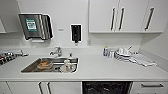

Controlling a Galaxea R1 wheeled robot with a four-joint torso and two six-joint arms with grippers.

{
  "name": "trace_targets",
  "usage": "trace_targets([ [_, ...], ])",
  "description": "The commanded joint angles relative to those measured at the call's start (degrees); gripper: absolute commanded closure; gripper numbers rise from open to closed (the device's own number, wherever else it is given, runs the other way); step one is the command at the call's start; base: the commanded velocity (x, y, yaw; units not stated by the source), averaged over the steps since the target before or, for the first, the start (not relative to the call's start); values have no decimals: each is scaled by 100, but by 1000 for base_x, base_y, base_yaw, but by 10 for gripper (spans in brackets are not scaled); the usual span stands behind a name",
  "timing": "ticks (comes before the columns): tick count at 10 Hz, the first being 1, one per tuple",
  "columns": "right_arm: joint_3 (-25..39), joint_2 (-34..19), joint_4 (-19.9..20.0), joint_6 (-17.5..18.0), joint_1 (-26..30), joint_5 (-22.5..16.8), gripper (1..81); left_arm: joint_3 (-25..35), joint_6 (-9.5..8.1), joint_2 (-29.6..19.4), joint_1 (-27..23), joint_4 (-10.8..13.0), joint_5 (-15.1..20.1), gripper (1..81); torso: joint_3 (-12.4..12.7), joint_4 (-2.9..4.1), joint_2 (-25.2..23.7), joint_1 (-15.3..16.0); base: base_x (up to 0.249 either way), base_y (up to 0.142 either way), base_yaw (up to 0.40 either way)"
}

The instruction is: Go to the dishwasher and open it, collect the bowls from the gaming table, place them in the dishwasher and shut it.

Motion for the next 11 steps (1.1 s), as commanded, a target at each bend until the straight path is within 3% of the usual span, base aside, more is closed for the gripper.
trace_targets([
  [1, 5, 160, -294, -349, 474, -924, 10, 141, 26, -169, -420, 13, 65, 10, 0, 0, 0, 0, -78, 0, 0],
  [8, -690, 679, -426, -410, 25, -784, 10, 141, 26, -125, -394, 13, 65, 10, -5, 0, 2, 9, -80, 0, 0],
  [11, -690, 679, -470, -402, -9, -775, 10, 141, 26, -125, -394, 4, 65, 10, -6, 0, 2, 11, -81, 0, 0],
])
